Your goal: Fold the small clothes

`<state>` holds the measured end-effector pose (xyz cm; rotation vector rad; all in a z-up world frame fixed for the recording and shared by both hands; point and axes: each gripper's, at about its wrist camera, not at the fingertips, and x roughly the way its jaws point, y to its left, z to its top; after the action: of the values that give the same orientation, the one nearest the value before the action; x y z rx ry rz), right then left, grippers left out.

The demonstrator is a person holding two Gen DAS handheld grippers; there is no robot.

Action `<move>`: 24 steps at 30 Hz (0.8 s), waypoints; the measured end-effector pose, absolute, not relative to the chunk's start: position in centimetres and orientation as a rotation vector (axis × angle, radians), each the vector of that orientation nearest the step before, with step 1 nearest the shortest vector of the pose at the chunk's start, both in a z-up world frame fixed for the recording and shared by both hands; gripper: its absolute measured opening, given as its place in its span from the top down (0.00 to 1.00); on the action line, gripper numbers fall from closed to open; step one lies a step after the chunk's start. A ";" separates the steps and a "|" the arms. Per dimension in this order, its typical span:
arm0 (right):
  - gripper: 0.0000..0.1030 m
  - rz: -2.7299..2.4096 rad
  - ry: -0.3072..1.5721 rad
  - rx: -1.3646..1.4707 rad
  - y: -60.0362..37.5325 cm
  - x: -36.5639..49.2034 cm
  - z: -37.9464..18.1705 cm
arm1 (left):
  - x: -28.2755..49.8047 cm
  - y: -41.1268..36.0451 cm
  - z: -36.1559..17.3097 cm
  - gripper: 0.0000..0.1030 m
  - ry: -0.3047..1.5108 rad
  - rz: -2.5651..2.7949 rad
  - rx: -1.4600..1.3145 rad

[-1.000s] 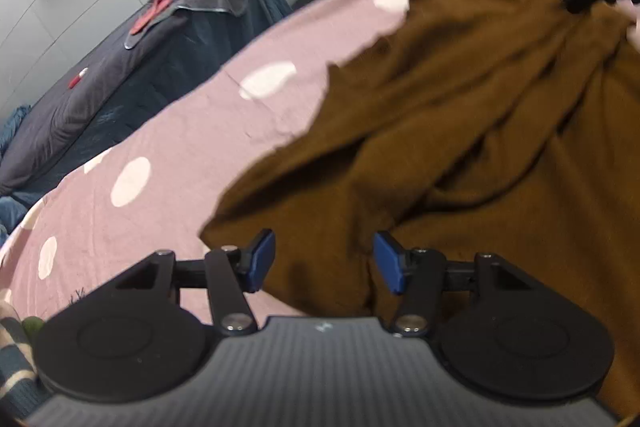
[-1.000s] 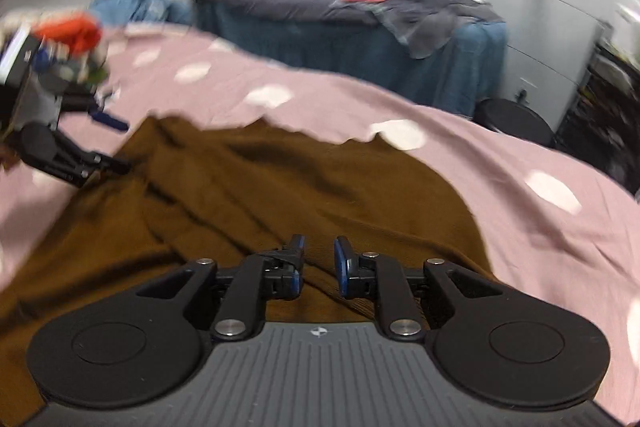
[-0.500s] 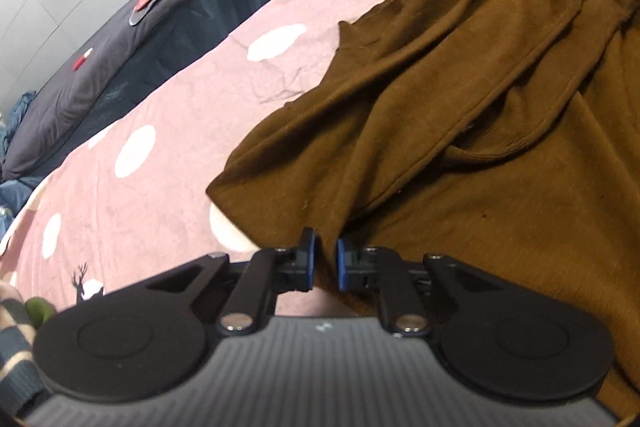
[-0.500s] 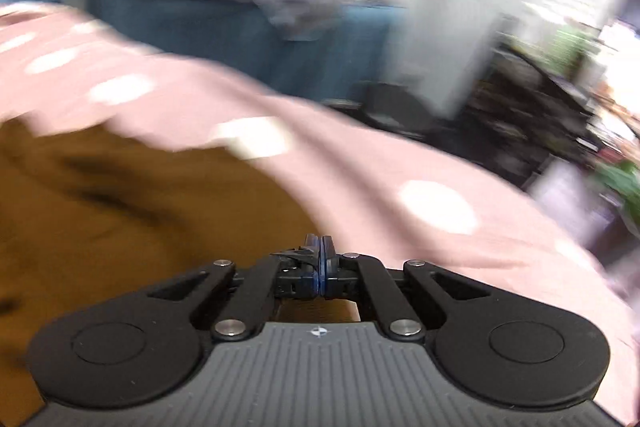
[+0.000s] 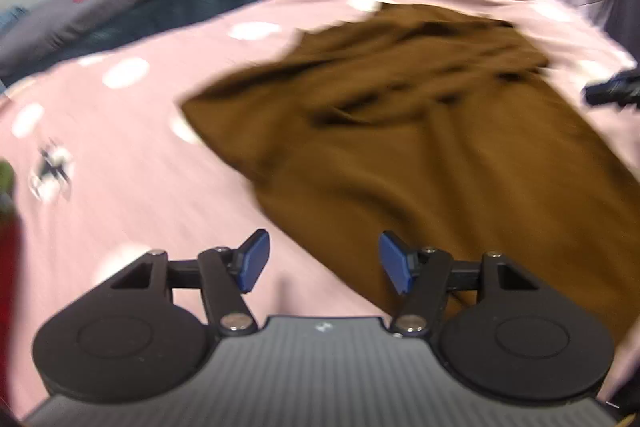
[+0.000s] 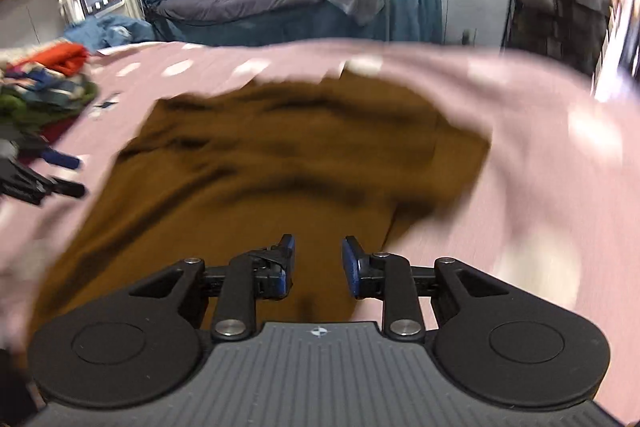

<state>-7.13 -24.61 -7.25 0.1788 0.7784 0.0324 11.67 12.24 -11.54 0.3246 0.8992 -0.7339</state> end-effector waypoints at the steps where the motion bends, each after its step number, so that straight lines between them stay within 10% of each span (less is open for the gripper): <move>1: 0.56 0.039 0.792 0.216 -24.2 -8.5 -7.4 | 10.1 12.5 -11.6 0.41 0.914 -0.760 0.318; 19: 0.48 0.083 0.868 0.325 -19.8 -18.6 -10.4 | -3.4 10.9 -13.7 0.49 1.054 -0.971 0.315; 22: 0.41 0.095 0.867 0.269 -18.0 -17.9 -10.6 | -3.5 8.6 -14.1 0.73 1.006 -0.927 0.328; 23: 0.51 0.091 0.868 0.259 -17.8 -17.6 -10.6 | -3.1 8.3 -14.1 0.87 0.995 -0.921 0.308; 24: 0.99 0.091 0.864 0.259 -17.9 -17.6 -10.5 | -2.8 8.4 -14.1 0.92 0.990 -0.908 0.292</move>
<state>-17.56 -17.88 -10.45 0.2594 0.8638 0.0913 -2.78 8.44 -14.06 0.2922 0.9897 -0.9078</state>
